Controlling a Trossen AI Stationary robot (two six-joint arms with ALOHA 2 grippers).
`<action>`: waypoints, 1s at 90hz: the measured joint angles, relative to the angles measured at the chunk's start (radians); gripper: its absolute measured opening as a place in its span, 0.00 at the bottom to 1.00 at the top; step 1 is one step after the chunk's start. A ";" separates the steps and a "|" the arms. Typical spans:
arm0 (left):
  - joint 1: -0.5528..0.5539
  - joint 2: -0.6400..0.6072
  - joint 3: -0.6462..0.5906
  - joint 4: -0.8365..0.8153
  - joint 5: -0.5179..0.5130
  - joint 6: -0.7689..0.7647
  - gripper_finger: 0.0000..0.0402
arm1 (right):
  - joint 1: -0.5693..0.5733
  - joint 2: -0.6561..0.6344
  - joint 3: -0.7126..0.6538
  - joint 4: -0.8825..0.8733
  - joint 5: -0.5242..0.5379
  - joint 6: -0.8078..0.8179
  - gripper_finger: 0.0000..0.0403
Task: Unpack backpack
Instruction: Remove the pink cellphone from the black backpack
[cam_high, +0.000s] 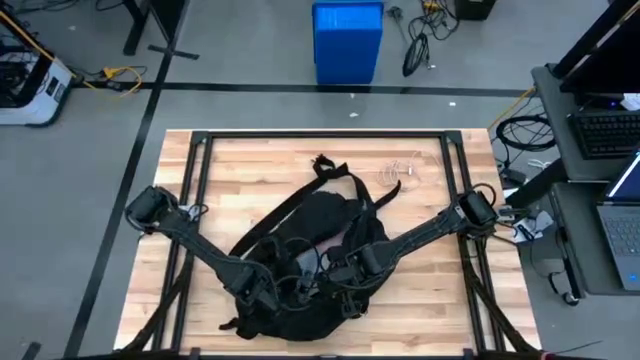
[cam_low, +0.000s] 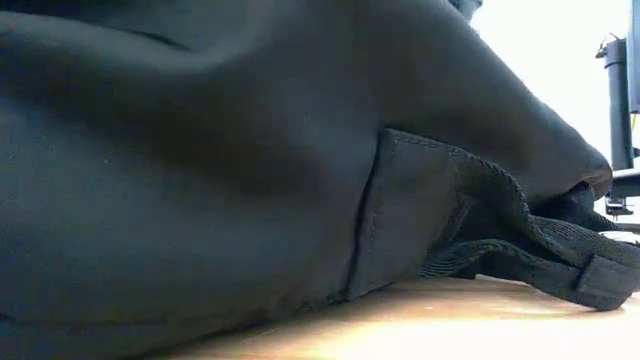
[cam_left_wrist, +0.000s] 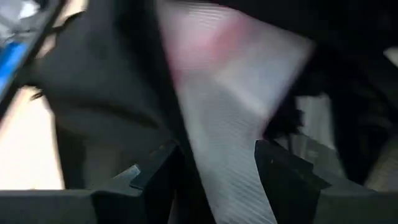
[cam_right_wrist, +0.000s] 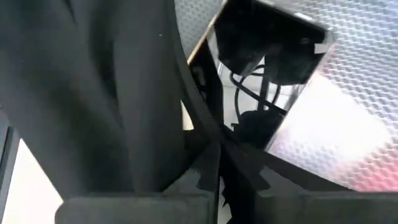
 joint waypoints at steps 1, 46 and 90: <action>0.000 0.002 0.000 0.005 0.005 0.011 0.49 | 0.001 0.000 0.000 0.000 -0.001 0.000 0.00; 0.007 0.031 0.002 -0.358 -0.173 -0.237 0.49 | 0.031 0.000 0.000 -0.016 -0.023 0.015 0.00; -0.059 -0.002 0.100 -0.166 -0.080 0.163 0.49 | 0.031 0.000 0.000 0.009 -0.017 0.038 0.00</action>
